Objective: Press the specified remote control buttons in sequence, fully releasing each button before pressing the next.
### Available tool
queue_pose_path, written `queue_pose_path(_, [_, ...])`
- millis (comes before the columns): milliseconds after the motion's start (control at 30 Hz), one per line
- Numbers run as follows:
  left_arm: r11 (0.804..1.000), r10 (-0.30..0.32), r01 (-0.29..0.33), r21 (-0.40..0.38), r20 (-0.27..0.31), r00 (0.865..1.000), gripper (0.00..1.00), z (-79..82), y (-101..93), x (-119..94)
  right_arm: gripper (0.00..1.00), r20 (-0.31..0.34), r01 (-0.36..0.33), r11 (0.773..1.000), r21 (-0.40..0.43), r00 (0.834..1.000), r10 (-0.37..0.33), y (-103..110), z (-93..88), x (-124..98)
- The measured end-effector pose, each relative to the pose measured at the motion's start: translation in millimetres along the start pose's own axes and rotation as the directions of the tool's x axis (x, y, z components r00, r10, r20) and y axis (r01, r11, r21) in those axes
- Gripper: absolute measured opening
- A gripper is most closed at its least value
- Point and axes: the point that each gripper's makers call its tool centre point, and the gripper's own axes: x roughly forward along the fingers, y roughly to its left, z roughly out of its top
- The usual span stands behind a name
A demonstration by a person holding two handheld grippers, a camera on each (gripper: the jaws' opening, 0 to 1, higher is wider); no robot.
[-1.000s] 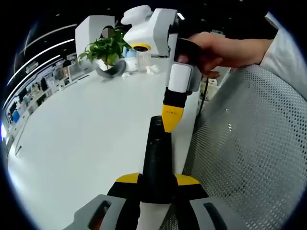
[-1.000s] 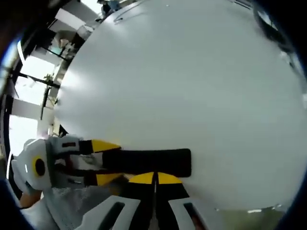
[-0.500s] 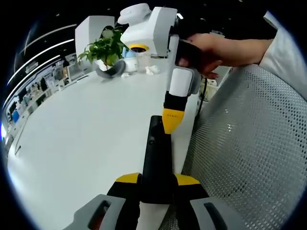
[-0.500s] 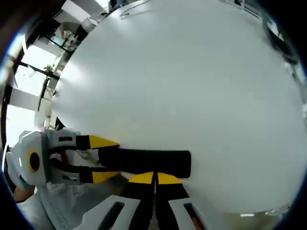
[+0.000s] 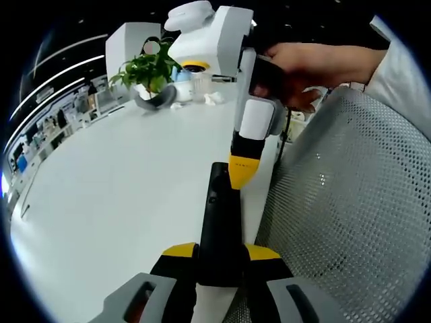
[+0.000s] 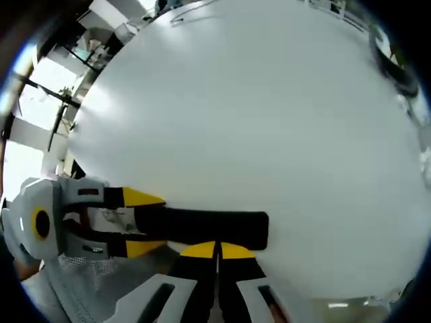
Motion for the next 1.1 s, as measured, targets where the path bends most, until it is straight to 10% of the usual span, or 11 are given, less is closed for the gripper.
queue_pose_path(433, [1.000, 0.002, -0.002, 0.000, 0.001, 1.000, 0.25, 0.2, 0.4, -0.3, 0.00, 0.132, -0.084, 0.996, 0.039, 0.988, 0.079, 7.9, 3.5, 0.4])
queue_pose_path(1100, [0.999, -0.025, 0.024, 0.028, 0.012, 1.000, 0.25, 2.5, -4.7, 2.1, 0.00, 0.110, -0.089, 0.996, -0.001, 0.990, 0.089, 10.9, 10.0, -3.1])
